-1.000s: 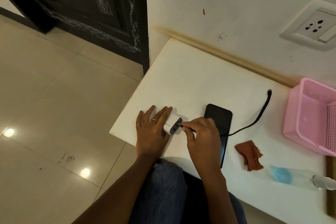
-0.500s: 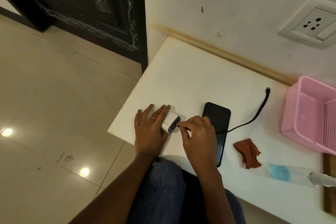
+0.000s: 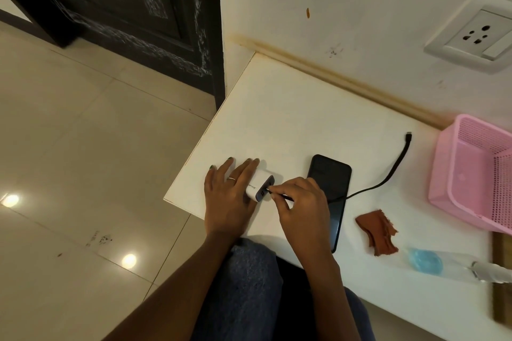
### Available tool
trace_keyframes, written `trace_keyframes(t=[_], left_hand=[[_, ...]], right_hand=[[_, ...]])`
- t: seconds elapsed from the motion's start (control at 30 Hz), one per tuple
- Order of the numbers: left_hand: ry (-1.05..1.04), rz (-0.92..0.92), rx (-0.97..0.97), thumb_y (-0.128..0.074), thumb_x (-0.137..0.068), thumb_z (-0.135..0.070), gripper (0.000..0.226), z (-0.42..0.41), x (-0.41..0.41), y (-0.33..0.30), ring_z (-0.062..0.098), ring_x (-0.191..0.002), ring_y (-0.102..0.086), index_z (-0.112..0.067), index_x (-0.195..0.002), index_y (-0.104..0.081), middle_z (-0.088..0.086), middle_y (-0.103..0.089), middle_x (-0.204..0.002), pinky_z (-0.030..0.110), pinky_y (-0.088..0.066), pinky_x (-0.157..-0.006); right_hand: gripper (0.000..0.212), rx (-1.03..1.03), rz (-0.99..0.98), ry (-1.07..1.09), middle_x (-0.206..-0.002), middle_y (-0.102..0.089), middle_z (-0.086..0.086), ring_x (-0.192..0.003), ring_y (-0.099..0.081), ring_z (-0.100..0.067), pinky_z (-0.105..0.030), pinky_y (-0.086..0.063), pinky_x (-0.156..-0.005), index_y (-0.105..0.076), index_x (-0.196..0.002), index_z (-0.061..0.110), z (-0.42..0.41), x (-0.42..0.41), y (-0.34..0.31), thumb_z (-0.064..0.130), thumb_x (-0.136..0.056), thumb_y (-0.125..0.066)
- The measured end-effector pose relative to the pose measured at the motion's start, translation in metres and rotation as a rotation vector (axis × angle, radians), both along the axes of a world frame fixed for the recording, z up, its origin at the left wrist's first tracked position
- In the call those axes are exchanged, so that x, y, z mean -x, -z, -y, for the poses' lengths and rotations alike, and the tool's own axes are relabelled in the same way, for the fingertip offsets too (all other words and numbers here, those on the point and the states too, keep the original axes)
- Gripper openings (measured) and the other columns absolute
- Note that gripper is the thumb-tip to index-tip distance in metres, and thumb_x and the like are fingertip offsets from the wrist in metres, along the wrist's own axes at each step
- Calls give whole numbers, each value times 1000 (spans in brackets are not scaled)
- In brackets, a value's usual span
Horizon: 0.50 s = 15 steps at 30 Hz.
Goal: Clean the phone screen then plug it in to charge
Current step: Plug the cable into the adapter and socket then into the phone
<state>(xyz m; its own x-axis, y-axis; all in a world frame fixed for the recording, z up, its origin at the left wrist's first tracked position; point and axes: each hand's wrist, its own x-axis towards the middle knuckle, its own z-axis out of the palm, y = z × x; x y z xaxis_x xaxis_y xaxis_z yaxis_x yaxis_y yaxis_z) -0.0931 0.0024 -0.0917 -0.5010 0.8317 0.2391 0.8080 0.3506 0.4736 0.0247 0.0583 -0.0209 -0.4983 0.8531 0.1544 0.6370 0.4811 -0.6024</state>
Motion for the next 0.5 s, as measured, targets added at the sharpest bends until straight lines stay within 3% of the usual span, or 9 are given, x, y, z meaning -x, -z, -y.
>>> trace_keyframes(t=[0.13, 0.5], left_hand=[[-3, 4, 1, -54, -86, -39, 49, 1, -1, -3, 39, -122, -53, -14, -127, -60, 9, -65, -124, 61, -32, -104], [9, -34, -26, -64, -80, -33, 52, 0, 0, 1, 39, -120, -55, -17, -129, -56, 9, -65, -124, 60, -29, -104]], right_hand=[[11, -49, 49, 19, -77, -70, -7, -74, -62, -25, -38, -51, -61, -76, -80, 11, 0, 3, -2, 4, -72, -78], [11, -98, 81, 75, -74, -69, -7, -73, -61, -27, -39, -52, -56, -75, -78, 10, -2, 5, -2, 3, -70, -78]])
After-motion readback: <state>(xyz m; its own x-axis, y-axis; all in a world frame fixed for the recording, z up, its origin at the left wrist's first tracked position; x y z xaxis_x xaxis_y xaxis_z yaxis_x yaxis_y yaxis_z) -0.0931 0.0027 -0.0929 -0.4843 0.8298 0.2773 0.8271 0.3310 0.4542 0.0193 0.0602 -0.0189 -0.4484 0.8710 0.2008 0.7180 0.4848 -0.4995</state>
